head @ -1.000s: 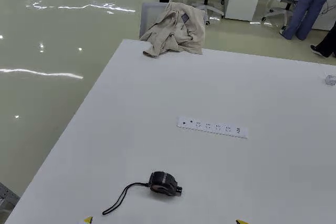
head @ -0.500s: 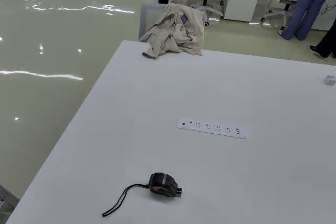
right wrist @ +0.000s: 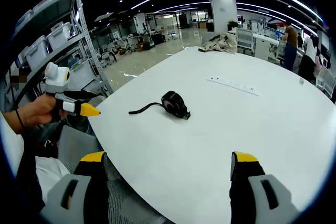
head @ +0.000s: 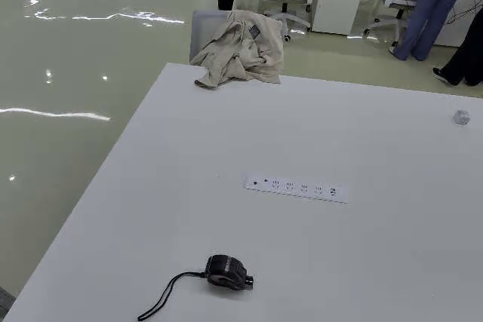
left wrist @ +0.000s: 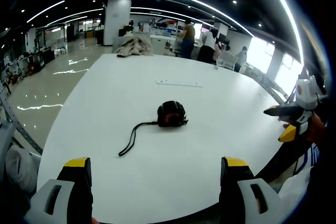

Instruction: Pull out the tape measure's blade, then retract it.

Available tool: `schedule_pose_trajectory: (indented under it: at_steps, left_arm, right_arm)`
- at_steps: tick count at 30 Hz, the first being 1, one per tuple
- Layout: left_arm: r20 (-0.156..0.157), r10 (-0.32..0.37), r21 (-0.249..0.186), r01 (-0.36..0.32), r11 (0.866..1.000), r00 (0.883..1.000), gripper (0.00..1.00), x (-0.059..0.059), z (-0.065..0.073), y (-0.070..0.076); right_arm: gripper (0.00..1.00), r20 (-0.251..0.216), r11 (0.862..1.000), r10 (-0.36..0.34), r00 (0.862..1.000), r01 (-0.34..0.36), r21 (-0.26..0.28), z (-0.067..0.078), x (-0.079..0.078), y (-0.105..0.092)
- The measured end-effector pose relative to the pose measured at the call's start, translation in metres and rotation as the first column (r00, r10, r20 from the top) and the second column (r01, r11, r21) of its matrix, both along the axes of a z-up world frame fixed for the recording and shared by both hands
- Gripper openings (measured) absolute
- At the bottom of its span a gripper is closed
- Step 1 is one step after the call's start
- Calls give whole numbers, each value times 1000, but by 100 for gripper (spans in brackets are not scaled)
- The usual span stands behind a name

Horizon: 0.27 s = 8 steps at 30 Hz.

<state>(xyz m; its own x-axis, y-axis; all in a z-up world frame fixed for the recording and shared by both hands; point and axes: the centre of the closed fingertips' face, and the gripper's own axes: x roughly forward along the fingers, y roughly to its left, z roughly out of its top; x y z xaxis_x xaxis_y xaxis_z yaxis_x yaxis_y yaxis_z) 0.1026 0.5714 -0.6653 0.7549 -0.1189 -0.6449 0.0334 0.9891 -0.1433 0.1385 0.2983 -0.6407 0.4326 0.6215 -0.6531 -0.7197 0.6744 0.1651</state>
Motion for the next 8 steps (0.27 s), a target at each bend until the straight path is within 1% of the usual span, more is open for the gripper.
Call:
schedule_pose_trajectory:
  at_steps: [8]
  left_arm:
    - [-7, 0, 12, 0, 1000, 1000, 100, -3, 1, 6]
  right_arm:
    - [100, -7, 1000, -4, 1000, 4, -20, 1, -5, -9]
